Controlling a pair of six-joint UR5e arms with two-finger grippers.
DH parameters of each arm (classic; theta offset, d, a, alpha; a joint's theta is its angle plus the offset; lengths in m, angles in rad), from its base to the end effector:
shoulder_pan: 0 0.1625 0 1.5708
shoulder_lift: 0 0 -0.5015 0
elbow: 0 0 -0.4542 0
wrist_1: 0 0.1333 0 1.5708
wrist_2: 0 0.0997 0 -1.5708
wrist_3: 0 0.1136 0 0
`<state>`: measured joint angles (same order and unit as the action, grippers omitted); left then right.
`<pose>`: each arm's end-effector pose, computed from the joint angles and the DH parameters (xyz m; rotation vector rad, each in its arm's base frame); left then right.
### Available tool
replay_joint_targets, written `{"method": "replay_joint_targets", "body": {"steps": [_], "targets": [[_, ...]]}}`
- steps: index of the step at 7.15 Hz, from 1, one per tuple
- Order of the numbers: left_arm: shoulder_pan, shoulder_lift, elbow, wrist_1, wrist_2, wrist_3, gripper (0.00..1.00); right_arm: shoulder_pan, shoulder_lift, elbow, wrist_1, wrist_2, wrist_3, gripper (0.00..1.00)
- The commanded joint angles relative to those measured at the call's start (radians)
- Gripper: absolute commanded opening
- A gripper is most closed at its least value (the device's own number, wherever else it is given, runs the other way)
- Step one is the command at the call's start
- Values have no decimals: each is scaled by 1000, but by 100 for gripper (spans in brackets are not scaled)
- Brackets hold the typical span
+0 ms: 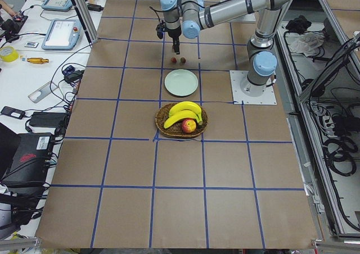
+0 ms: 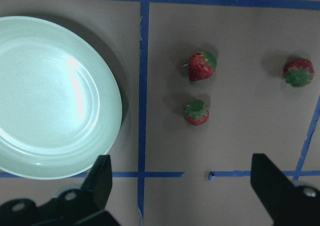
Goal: Collect all strawberries into plate
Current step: 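Raise the right arm away while the left gripper moves over the strawberries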
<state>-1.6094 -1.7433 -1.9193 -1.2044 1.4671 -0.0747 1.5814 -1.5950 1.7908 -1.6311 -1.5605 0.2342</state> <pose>-0.1666 -0.5551 0.3035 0.0670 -3.0366 -0.2438 0.1399 -0.5154 0.4495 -0.3501 -3.1084 -0.2126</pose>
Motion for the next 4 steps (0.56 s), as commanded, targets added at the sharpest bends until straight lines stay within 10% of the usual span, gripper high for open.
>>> {"method": "replay_joint_targets", "body": {"steps": [1, 4], "targets": [[-6, -138, -1, 156, -22, 3, 100, -49, -55, -20, 66, -85, -180, 100], [-45, -232, 6, 238, -22, -101, 100, -40, -43, -154, 247, -85, -184, 100]]}}
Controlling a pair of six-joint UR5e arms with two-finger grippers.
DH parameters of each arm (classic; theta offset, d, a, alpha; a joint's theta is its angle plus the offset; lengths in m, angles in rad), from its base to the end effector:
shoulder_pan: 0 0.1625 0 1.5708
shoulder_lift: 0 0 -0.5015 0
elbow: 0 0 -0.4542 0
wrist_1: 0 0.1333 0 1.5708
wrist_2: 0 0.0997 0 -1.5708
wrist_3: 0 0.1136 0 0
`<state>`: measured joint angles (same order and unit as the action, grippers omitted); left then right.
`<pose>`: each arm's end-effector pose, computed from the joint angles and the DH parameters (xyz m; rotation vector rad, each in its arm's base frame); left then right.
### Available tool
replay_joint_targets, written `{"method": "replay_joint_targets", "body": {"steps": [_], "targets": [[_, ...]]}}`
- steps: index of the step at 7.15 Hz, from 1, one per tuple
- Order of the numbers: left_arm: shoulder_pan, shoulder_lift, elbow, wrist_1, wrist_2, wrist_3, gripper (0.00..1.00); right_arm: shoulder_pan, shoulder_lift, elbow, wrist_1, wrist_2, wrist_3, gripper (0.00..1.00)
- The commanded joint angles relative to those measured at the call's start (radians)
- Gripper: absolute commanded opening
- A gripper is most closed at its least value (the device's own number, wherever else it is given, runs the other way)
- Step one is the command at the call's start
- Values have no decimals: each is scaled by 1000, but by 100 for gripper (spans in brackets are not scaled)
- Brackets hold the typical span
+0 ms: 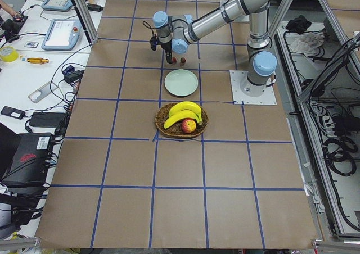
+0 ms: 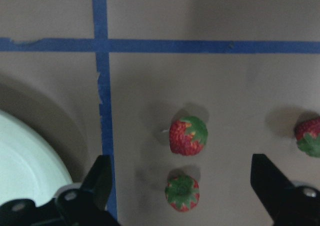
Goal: Collect all strawberries into plate
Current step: 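Raise the right arm away while the left gripper moves over the strawberries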
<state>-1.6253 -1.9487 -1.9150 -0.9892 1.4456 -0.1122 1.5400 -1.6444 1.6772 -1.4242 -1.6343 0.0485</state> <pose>-0.1804 -0.5999 0.2028 0.1004 -3.0186 -0.2276 0.1108 -0.4986 0.5184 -0.1127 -3.0624 -0.2747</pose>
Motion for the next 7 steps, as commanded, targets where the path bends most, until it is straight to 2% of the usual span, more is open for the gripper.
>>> {"method": "replay_joint_targets", "body": {"steps": [1, 2, 4, 5, 6, 7], "targets": [[-69, -18, 4, 24, 12, -110, 100, 2, 5, -44, 35, -16, 7, 100], [-70, -10, 2, 20, 16, -112, 100, 3, 6, -34, 25, 2, 5, 100], [-68, -21, 4, 12, 25, -87, 99, 6, 3, -28, -74, 28, 13, 100], [-68, -32, 2, 12, 133, -104, 99, 29, 1, -28, -112, 40, 68, 100], [-68, -38, 1, 12, 142, -115, 99, 87, 6, -27, -126, 37, 117, 100], [-70, -29, 2, 12, 137, -127, 94, 112, 8, -25, -130, 42, 120, 100]]}}
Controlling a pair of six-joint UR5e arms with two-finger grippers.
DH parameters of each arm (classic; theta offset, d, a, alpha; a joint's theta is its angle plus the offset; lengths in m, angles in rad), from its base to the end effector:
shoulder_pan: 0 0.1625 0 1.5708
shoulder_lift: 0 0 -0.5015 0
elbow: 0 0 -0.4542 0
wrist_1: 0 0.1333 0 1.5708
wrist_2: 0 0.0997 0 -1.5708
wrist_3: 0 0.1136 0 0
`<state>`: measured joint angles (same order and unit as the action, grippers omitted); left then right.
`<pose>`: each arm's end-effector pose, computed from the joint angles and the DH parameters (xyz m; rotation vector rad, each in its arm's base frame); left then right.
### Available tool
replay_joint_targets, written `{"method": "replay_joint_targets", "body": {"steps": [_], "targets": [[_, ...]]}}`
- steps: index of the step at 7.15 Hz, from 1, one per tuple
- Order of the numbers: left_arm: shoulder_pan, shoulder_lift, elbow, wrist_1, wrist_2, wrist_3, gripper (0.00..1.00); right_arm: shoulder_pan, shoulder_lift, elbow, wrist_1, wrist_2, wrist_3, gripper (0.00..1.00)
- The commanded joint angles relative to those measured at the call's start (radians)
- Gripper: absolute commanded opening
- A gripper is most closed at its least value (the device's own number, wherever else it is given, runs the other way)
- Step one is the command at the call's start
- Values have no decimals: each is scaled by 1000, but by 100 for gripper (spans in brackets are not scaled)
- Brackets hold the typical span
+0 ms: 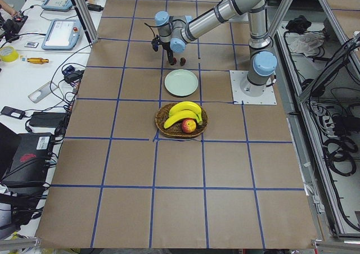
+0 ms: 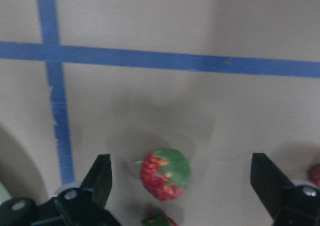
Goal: Collect all strawberries into plate
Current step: 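Lower the left gripper onto a strawberry and grasp it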
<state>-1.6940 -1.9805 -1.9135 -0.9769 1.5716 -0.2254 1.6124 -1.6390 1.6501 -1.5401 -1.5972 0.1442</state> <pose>-0.2074 -0.5909 0.1842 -0.1584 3.0998 0.2426 0.1516 -0.5090 0.5402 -0.1587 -3.1068 -0.0609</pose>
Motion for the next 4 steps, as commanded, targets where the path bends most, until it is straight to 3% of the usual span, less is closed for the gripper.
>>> {"method": "replay_joint_targets", "body": {"steps": [1, 3, 4], "targets": [[-1, -7, -1, -2, 10, -18, 95, 38, 2, 3, -14, 5, 23, 100], [-1, -9, -1, -9, -30, -19, 97, 26, 16, 0, -18, 3, 26, 100], [-6, -9, -1, -11, -47, -11, 91, 26, 16, -4, -43, -15, 28, 100]]}}
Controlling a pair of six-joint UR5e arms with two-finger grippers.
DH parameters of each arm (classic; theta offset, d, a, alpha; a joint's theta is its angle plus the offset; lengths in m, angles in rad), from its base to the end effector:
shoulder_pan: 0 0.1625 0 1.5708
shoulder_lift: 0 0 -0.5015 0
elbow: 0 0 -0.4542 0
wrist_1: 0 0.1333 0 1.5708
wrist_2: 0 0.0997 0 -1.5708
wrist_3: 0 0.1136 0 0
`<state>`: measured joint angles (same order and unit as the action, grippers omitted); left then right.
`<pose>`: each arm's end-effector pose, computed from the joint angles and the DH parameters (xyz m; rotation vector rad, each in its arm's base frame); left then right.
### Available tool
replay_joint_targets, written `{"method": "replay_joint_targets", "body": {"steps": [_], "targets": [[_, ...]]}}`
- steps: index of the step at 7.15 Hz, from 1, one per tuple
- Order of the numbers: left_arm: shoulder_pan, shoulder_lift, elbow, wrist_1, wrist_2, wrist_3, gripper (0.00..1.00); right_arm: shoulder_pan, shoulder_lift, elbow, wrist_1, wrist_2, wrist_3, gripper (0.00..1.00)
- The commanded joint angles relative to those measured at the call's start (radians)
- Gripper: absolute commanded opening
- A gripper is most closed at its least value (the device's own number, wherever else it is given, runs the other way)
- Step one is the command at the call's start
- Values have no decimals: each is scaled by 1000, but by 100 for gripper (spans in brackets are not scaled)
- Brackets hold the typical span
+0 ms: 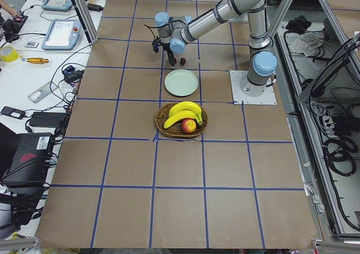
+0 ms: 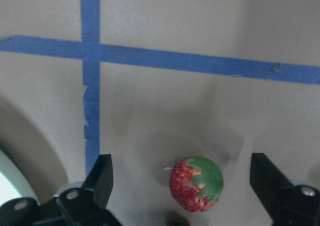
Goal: Collect all strawberries into plate
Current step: 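Lower the left gripper onto a strawberry and grasp it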
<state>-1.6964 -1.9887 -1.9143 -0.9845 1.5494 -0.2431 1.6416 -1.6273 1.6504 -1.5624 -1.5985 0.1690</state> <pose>-0.2112 -0.5889 0.1783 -0.1860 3.1128 0.2752 0.1667 -0.5113 0.5361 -0.1520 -3.1063 -0.0435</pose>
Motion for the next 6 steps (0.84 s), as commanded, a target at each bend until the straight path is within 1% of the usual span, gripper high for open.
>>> {"method": "replay_joint_targets", "body": {"steps": [1, 2, 4, 5, 6], "targets": [[-3, -1, 3, -3, -25, 11, 49, 0, 3, -3, -24, -11, 0, 100], [-3, 1, 4, -8, -26, 11, 0, 0, 3, -3, -24, -5, 1, 100], [-2, 17, 14, -8, -20, 19, 0, 0, 0, -1, -25, -9, -5, 100], [1, 30, 35, -23, -11, 19, 0, 1, -2, -1, -25, -8, -5, 100], [24, 60, 76, -111, 24, 69, 0, 1, 0, 0, -25, -11, -11, 100]]}}
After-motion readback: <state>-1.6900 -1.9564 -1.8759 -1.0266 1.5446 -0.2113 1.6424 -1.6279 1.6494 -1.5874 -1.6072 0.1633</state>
